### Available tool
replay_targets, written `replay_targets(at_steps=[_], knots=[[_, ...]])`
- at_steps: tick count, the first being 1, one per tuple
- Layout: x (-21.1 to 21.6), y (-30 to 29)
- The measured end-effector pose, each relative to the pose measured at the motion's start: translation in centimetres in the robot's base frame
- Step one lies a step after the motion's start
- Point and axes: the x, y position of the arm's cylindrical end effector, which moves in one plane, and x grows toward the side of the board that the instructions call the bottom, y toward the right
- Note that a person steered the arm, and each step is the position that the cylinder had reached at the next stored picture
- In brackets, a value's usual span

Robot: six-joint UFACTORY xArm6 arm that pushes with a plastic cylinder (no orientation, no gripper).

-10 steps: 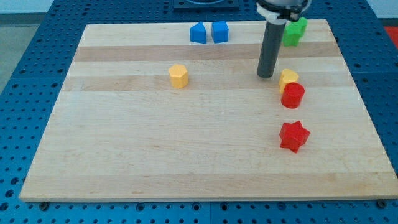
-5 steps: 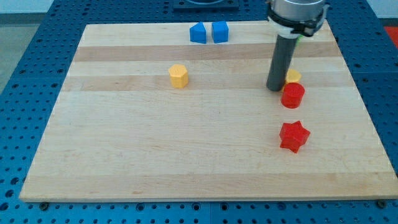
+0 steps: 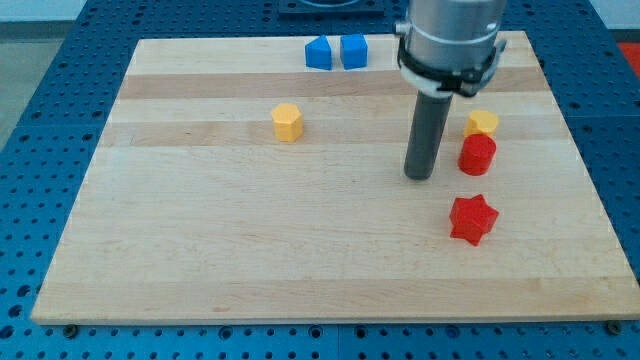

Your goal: Move the red circle parallel to the yellow hexagon

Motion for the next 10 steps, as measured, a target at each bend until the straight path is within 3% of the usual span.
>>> replay_targets(at_steps=[2, 5, 7, 10], knots=[[1.8, 3.9], [-1.7, 11.7], [-2.4, 10.2], [-3.5, 3.2]])
